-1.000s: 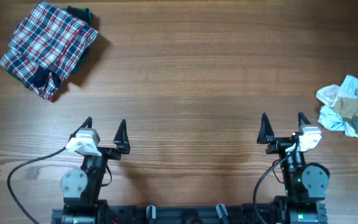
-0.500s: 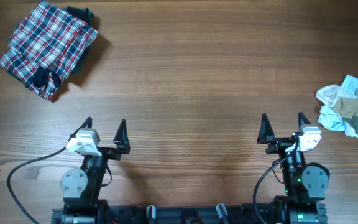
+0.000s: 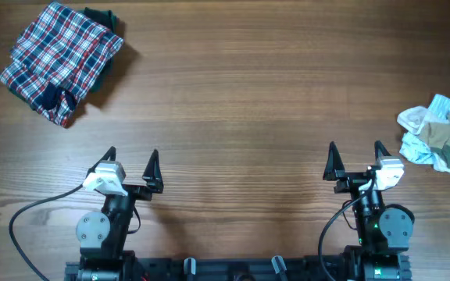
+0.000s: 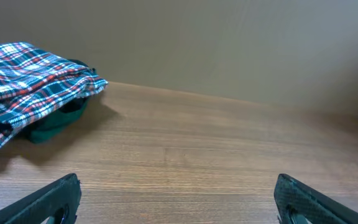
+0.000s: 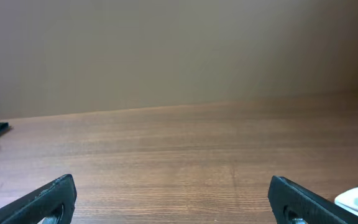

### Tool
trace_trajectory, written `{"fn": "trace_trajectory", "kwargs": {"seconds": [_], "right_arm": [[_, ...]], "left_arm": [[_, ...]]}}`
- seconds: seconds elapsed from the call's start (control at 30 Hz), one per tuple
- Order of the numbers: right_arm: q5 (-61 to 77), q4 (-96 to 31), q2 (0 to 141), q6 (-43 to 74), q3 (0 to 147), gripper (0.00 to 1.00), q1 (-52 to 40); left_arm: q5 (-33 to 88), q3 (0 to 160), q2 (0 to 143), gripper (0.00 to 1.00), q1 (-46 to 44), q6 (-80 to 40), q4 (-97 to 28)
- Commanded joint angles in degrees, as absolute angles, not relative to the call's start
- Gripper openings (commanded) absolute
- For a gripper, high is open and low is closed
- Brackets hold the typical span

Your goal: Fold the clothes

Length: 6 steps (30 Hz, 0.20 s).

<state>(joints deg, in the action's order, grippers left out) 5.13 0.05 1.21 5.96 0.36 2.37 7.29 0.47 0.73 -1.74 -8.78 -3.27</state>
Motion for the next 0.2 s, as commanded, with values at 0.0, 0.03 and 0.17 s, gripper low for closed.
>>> {"fn": "trace_trajectory", "kwargs": {"seconds": [0.0,0.03,0.17], "right_arm": [[6.00,0.36,1.02,6.59,0.30,1.00,2.76],[6.00,0.36,1.02,6.59,0.32,1.00,2.76],[6.00,0.36,1.02,6.55,0.32,1.00,2.76]], "left_arm": [[6.76,0.32,0.12,1.00,-1.26,-7.70,-3.73],[6.76,0.32,0.12,1.00,-1.26,-7.70,-3.73],[6.76,0.32,0.12,1.00,-1.26,-7.68,-3.73]]}}
